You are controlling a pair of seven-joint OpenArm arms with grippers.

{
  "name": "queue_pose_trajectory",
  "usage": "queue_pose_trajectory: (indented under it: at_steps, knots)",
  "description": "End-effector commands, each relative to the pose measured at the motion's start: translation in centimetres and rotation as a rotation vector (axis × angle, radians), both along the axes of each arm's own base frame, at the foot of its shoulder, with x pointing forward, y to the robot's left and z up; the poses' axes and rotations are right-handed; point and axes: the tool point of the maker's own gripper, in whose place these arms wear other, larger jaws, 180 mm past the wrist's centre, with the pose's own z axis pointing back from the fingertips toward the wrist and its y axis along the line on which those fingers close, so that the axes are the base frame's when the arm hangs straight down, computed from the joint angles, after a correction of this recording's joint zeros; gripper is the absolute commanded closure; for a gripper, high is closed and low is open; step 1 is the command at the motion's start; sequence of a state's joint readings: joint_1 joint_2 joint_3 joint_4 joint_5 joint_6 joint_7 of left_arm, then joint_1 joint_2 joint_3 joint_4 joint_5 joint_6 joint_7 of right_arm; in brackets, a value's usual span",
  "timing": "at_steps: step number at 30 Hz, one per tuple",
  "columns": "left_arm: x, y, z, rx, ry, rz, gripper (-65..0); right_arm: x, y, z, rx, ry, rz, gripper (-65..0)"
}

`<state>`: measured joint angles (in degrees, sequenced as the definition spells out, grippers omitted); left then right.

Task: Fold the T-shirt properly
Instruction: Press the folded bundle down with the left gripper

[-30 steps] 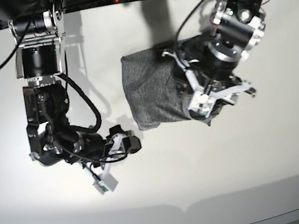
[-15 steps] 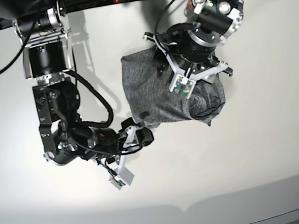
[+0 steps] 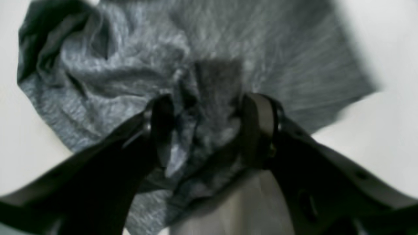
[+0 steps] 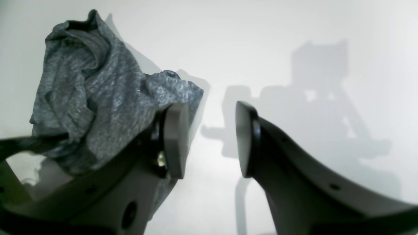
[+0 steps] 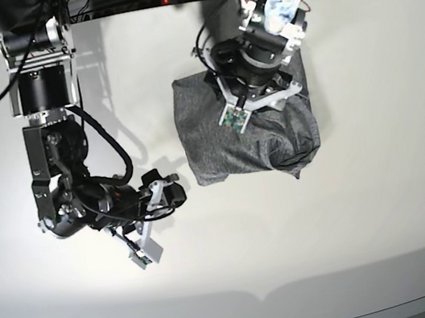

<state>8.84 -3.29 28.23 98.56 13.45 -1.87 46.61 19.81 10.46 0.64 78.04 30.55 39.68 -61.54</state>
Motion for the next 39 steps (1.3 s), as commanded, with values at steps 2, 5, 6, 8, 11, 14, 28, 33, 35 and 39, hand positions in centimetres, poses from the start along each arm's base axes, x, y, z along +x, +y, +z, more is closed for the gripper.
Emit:
queue_pose_trajectory:
  at_steps: [2, 5, 6, 8, 11, 14, 28, 33, 35, 39]
  knots:
    - [2.1, 0.9, 1.4, 0.025, -0.059, 0.068, -32.0, 1.2, 0.1, 1.9, 0.022, -0.057, 0.003, -24.6]
    - [3.2, 2.6, 1.9, 0.085, -0.052, 0.143, -32.0, 1.2, 0.2, 1.9, 0.023, -0.058, 0.003, -24.6]
    - [3.6, 2.8, 2.2, 0.095, -0.055, 0.148, -32.0, 1.2, 0.1, 1.9, 0.022, -0.058, 0.003, -24.6]
    - [4.2, 2.9, 2.6, 0.100, -0.060, 0.153, -32.0, 1.2, 0.2, 1.9, 0.023, -0.058, 0.003, -24.6]
    - [4.4, 3.1, 2.8, 0.107, -0.055, 0.158, -32.0, 1.2, 0.2, 1.9, 0.027, -0.058, 0.004, -24.6]
    - [4.2, 3.2, 2.6, 0.114, -0.040, 0.161, -32.0, 1.2, 0.2, 1.9, 0.026, -0.058, 0.004, -24.6]
    - [5.8, 1.8, 10.1, -0.004, -0.240, 0.127, -32.0, 0.8, 0.2, 1.4, 0.027, -0.046, 0.003, -24.6]
    - [5.8, 1.3, 7.6, 0.002, -0.206, 0.107, -32.0, 0.7, 0.2, 1.3, 0.023, -0.040, 0.004, -24.6]
    - [5.7, 1.4, 5.9, 0.024, -0.175, 0.101, -32.0, 0.6, 0.1, 1.2, 0.020, -0.035, 0.006, -24.6]
    - [5.3, 1.6, 3.6, 0.054, -0.133, 0.093, -31.9, 0.6, 0.1, 1.2, 0.019, -0.035, 0.006, -24.6]
